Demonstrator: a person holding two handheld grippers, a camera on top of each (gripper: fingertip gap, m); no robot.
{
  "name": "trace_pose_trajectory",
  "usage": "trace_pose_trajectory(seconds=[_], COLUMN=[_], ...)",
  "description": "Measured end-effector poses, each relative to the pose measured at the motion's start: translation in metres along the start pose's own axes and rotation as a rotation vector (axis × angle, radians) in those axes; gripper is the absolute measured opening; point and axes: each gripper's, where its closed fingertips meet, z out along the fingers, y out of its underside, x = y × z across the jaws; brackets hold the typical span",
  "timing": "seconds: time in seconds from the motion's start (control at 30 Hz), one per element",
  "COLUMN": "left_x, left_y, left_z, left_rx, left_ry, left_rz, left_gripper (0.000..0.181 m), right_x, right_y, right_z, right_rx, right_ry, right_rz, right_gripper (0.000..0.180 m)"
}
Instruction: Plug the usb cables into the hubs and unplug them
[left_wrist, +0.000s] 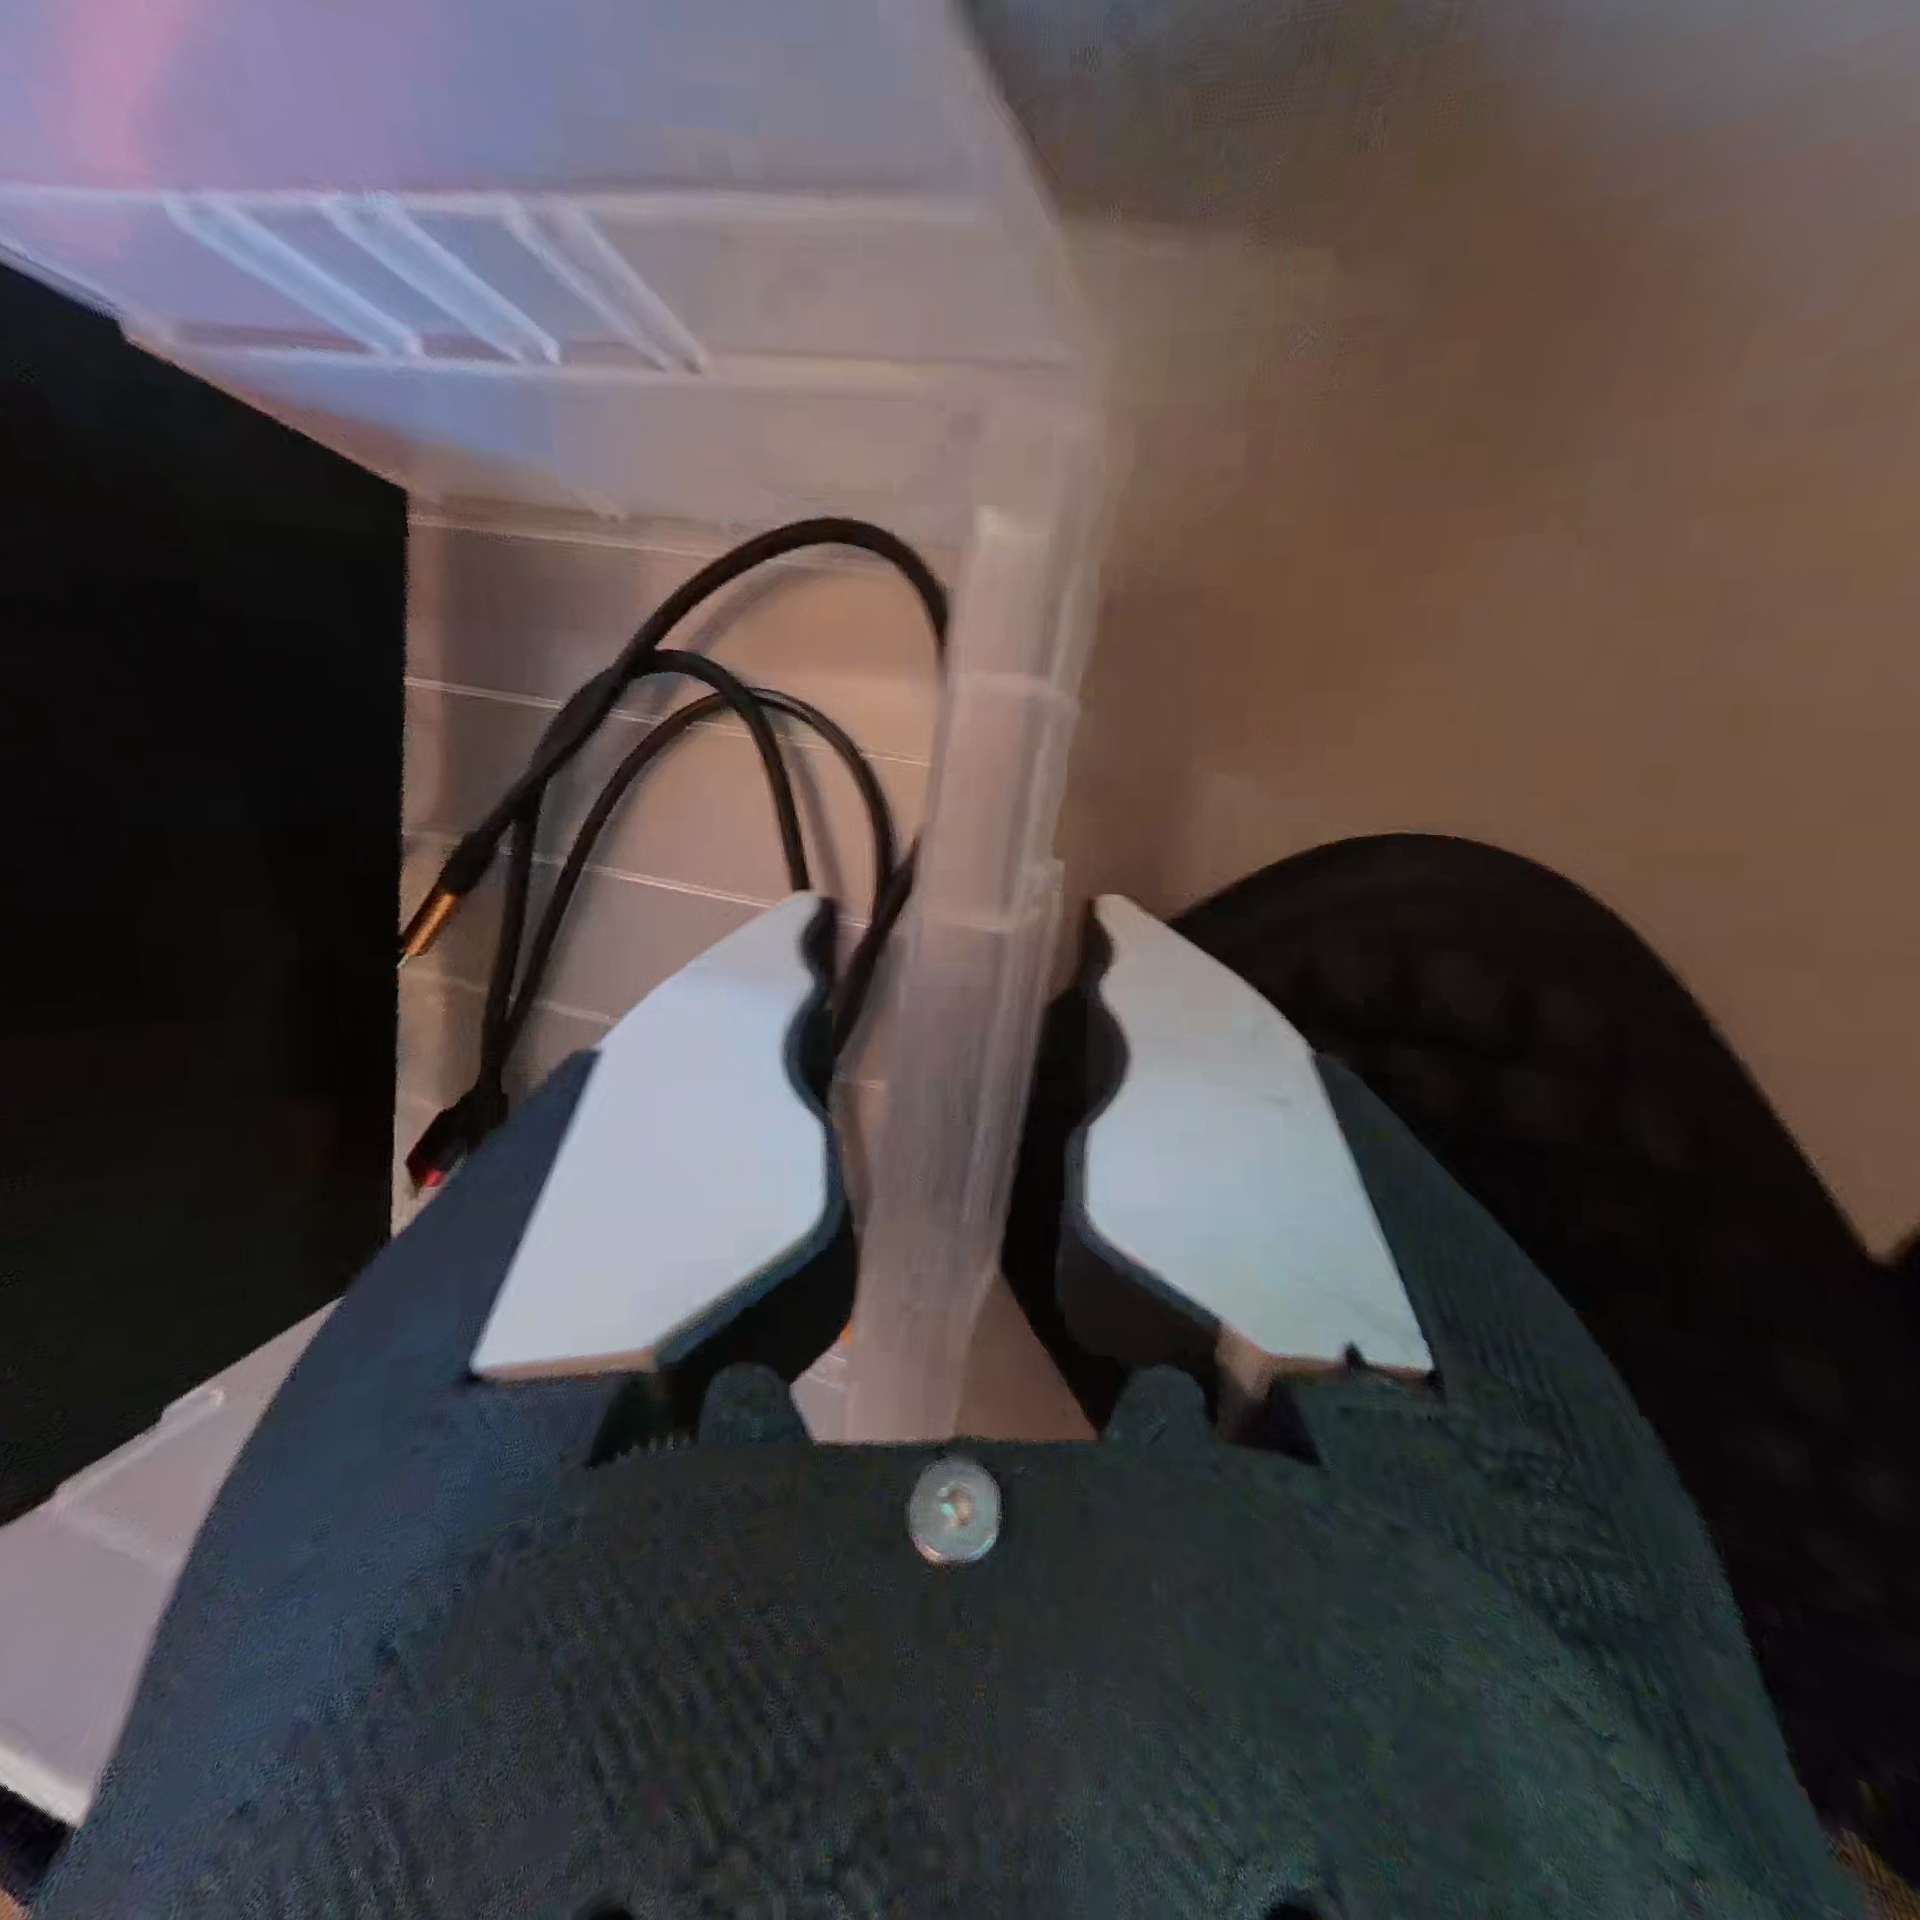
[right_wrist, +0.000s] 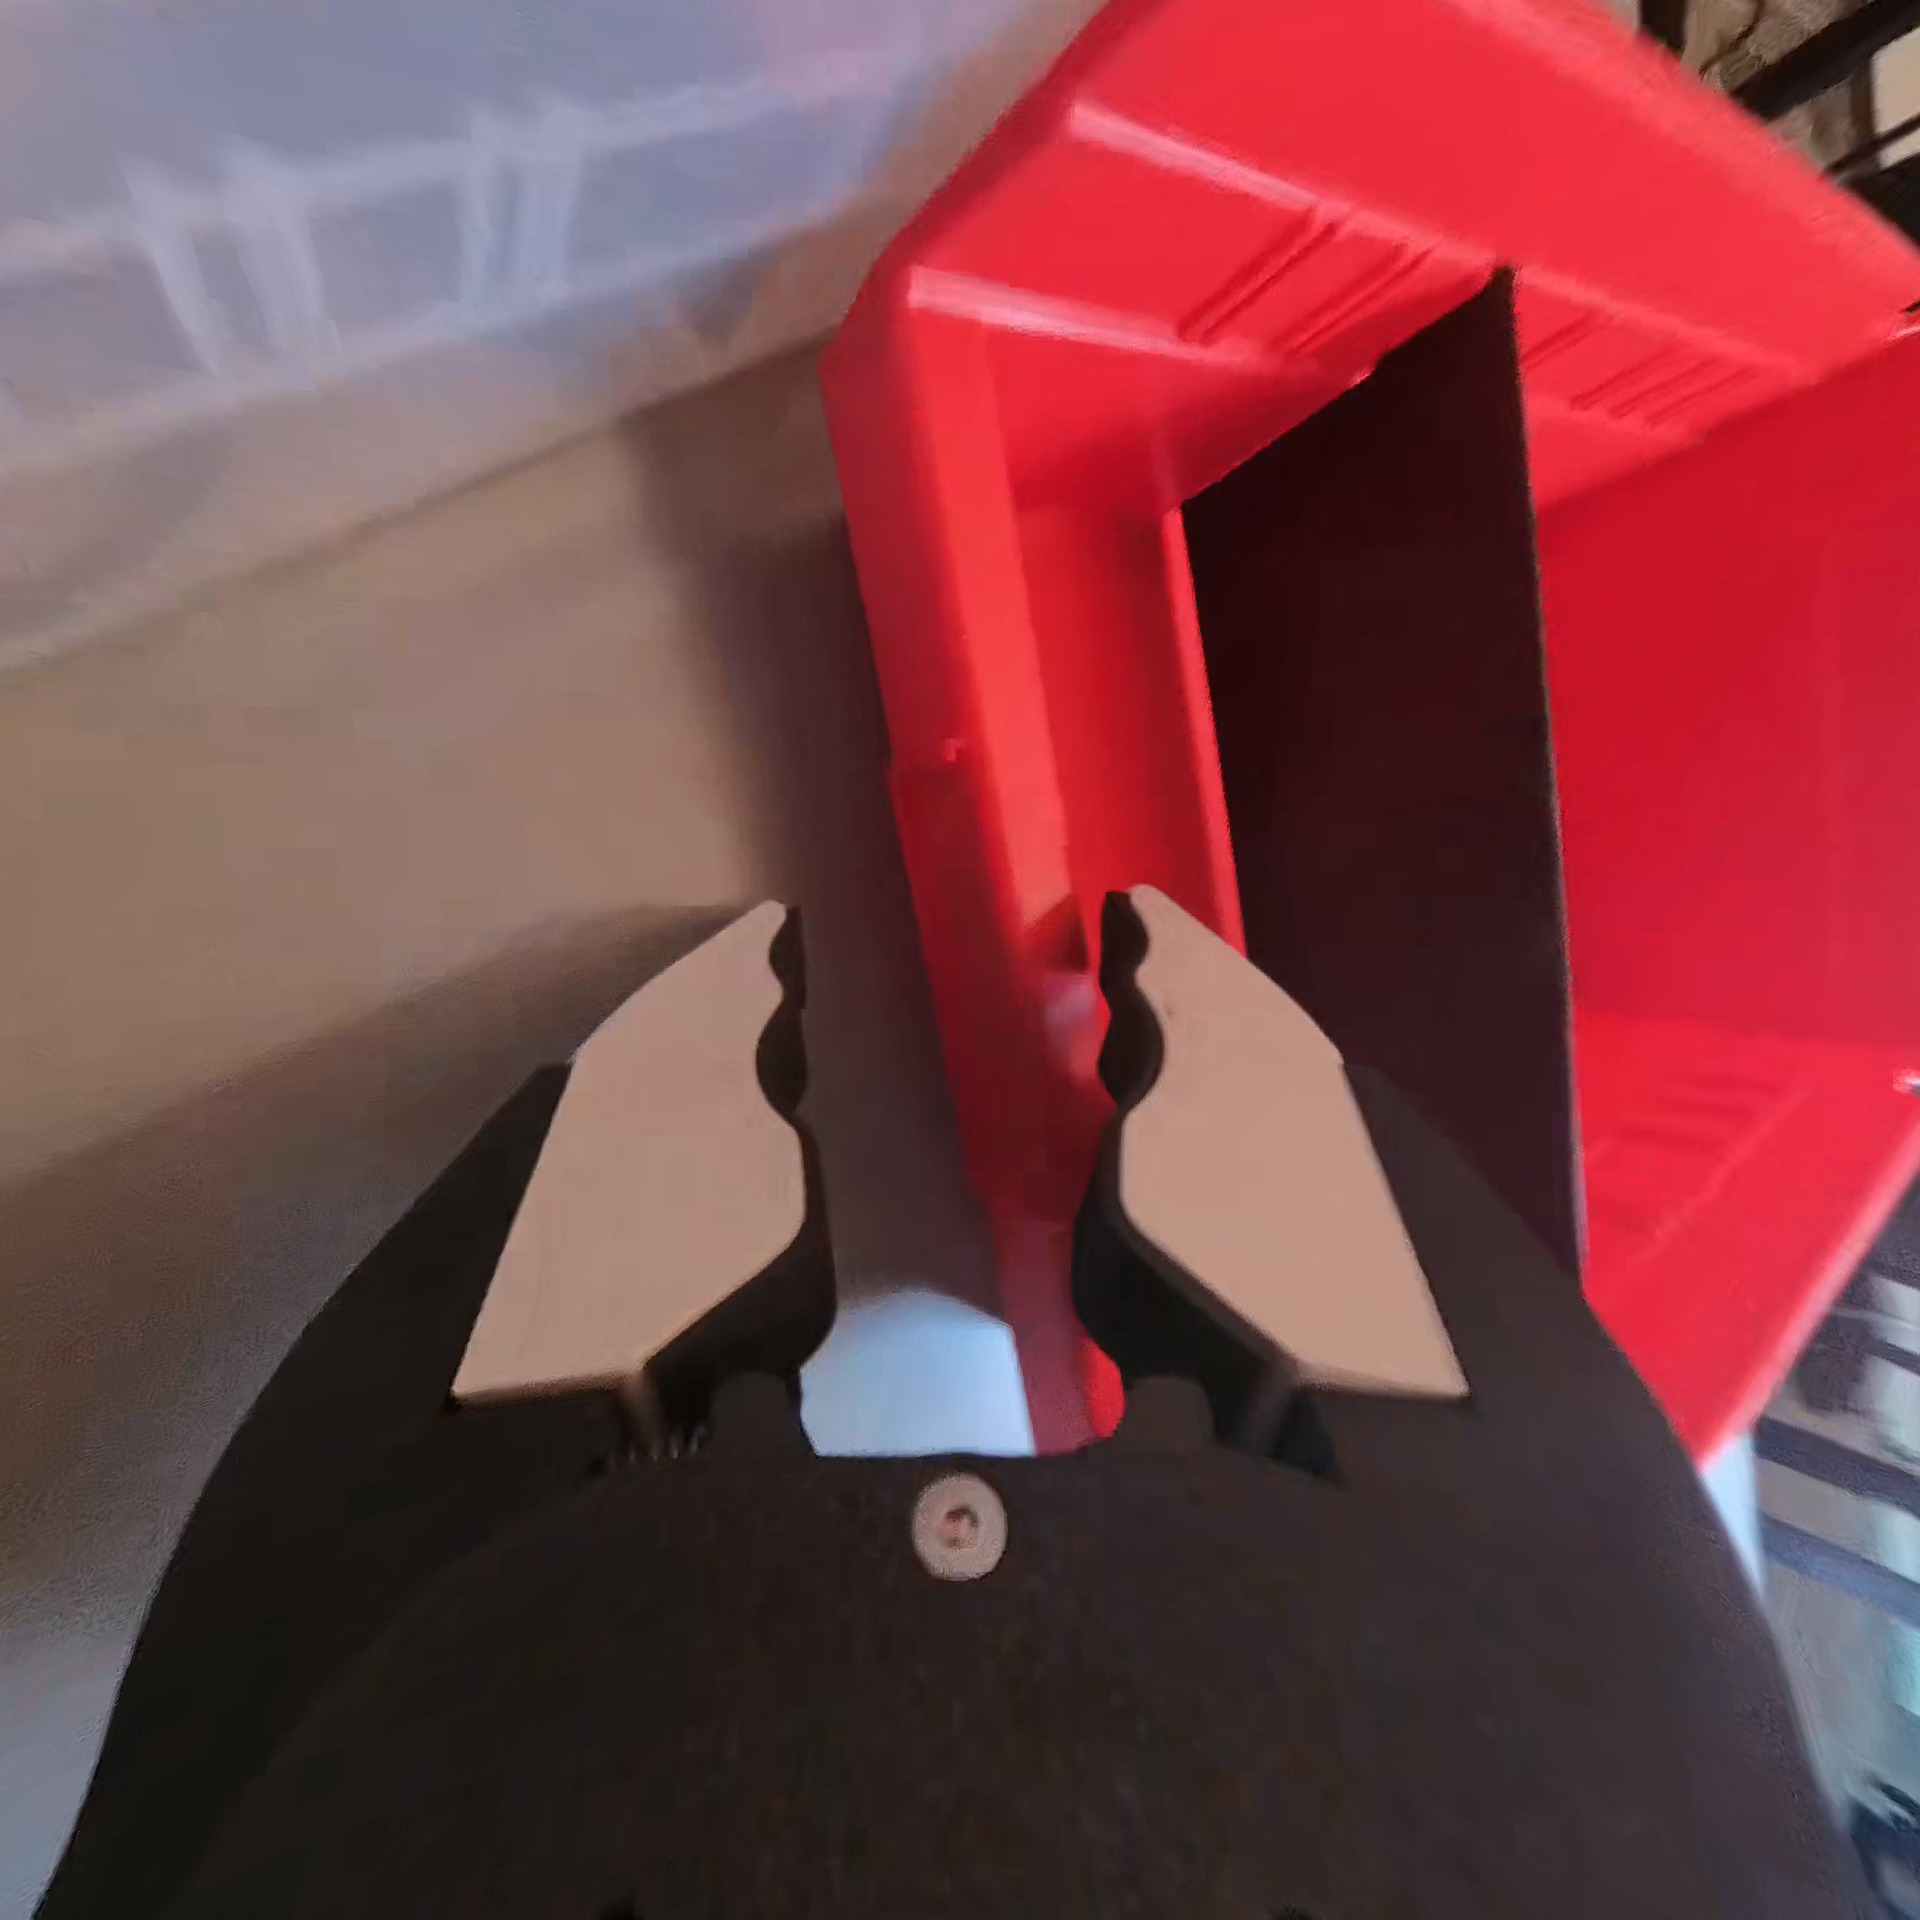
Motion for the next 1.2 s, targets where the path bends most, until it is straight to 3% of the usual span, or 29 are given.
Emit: trace_pose_trajectory(seconds=[0.07,0.33,0.53,0.67,0.9,1.2], left_x=[0.004,-0.018,-0.022,-0.025,-0.059,-0.153], left_y=[-0.001,0.002,0.003,0.001,-0.006,-0.013], left_z=[0.005,0.008,0.007,0.007,0.018,0.046], left_rx=[0.022,0.054,0.109,0.157,0.156,0.143], left_ry=[0.075,-0.003,-0.073,-0.113,-0.157,-0.164], left_rz=[-0.007,0.054,0.045,0.03,0.026,0.006], left_gripper=[0.027,0.027,0.029,0.032,0.031,0.031], right_x=[0.011,-0.013,-0.048,-0.048,0.016,0.103], right_y=[0.006,0.086,0.177,0.221,0.254,0.282], right_z=[0.0,-0.069,-0.153,-0.179,-0.151,-0.1], right_rx=[-0.002,0.03,-0.016,-0.089,-0.14,-0.169], right_ry=[0.085,0.083,0.226,0.324,0.364,0.323], right_rz=[-0.081,-0.017,0.086,0.112,-0.015,-0.075], right_gripper=[0.034,0.035,0.037,0.036,0.033,0.032])
